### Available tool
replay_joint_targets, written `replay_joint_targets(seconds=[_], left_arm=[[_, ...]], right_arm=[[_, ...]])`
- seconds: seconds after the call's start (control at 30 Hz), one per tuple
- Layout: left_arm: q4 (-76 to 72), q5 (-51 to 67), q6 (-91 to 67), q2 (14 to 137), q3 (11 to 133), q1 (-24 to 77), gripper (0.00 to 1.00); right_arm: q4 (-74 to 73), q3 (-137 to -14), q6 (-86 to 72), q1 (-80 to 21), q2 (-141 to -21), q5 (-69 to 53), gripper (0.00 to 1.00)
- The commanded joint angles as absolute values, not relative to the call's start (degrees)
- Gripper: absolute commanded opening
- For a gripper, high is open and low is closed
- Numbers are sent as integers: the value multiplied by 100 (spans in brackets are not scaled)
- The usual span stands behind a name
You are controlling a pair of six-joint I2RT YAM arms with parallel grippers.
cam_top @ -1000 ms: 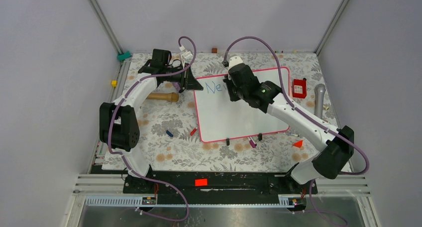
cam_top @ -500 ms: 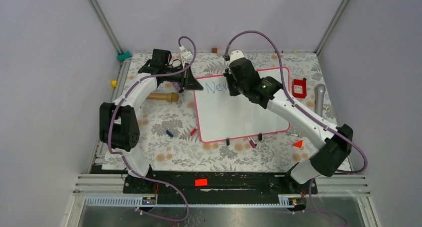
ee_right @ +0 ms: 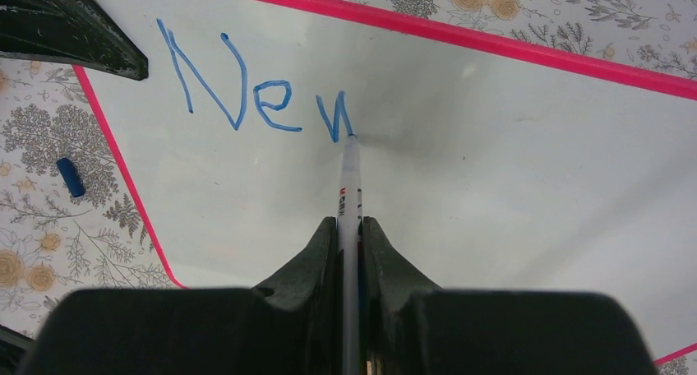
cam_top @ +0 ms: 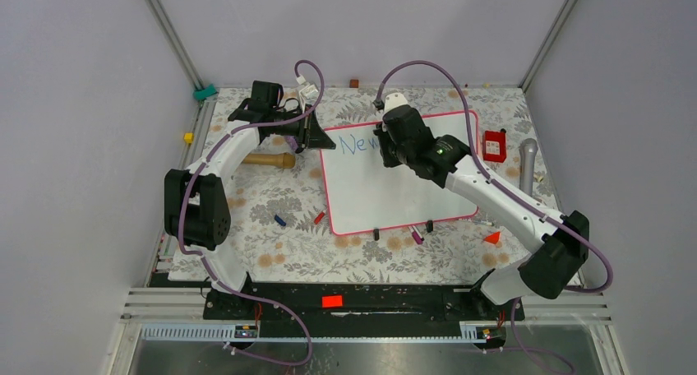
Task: Write a sentence on the whiteboard
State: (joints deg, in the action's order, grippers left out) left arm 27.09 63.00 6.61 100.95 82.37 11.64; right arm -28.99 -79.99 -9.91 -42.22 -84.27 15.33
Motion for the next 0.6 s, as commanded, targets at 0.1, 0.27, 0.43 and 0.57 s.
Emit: replay_joint_targets(seconds=[0.1,0.27,0.43,0.57], left_arm=[[2808,5037,1513,10134,8059,1305,8],[2812,5040,1527,10142,8053,1308,8],[2812,5045,1521,10155,8057,1305,8],[2812,5037,1521,10161,8059,1309,8]], right_arm=[[-2896,-8163,-944,-4121,-8508,1723,0],[-2887,-8405,-963,-4032,-8645,1640,0],[-2945,-8640,-950,-3991,-8753,1600,0],[-2982,-8746,-936,-3973,-8781,1588,0]])
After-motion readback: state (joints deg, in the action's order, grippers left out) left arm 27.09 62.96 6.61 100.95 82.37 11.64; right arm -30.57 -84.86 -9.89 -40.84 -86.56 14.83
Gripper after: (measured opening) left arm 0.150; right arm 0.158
